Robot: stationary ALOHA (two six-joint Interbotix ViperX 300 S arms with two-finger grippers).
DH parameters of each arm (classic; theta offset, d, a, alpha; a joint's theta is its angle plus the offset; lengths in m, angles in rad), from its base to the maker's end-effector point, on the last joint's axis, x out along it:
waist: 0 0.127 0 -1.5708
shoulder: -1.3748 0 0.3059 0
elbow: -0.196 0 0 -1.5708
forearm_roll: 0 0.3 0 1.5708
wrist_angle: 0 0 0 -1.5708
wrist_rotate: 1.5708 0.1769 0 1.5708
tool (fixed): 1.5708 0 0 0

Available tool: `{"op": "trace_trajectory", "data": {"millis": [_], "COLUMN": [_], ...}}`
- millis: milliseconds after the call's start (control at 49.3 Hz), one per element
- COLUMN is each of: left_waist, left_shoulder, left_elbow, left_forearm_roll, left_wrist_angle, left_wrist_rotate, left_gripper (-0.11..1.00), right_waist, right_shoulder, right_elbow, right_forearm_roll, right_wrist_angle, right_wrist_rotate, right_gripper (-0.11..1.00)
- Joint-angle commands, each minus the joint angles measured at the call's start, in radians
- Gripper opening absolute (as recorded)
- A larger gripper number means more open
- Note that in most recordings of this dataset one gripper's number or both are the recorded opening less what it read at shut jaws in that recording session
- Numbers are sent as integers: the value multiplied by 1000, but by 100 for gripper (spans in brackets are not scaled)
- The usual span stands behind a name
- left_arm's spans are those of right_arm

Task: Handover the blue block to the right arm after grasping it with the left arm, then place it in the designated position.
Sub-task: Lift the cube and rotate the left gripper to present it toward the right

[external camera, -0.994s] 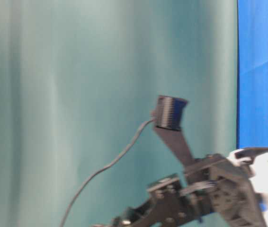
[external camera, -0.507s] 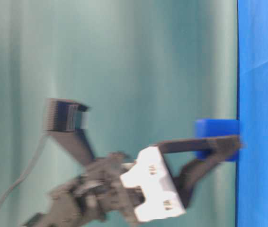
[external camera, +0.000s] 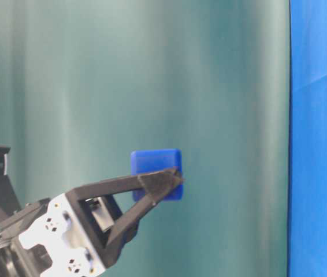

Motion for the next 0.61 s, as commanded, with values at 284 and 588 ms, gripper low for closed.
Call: {"op": "trace_trajectory", "data": {"millis": [284, 588], "left_waist": [-2, -2], "left_shoulder": [-83, -83], "left_elbow": [-20, -17], "left_forearm_roll": [2, 2], "left_wrist_angle": [-2, -6], "left_wrist_rotate": [-3, -3], "left_gripper": [49, 49], "right_waist": [-2, -2], "right_shoulder": [5, 5], "right_elbow": [-29, -31], "right_forearm_roll": [2, 2], "right_wrist_angle": [-5, -5], "right_wrist_rotate": [0, 0], "right_gripper": [98, 98]}}
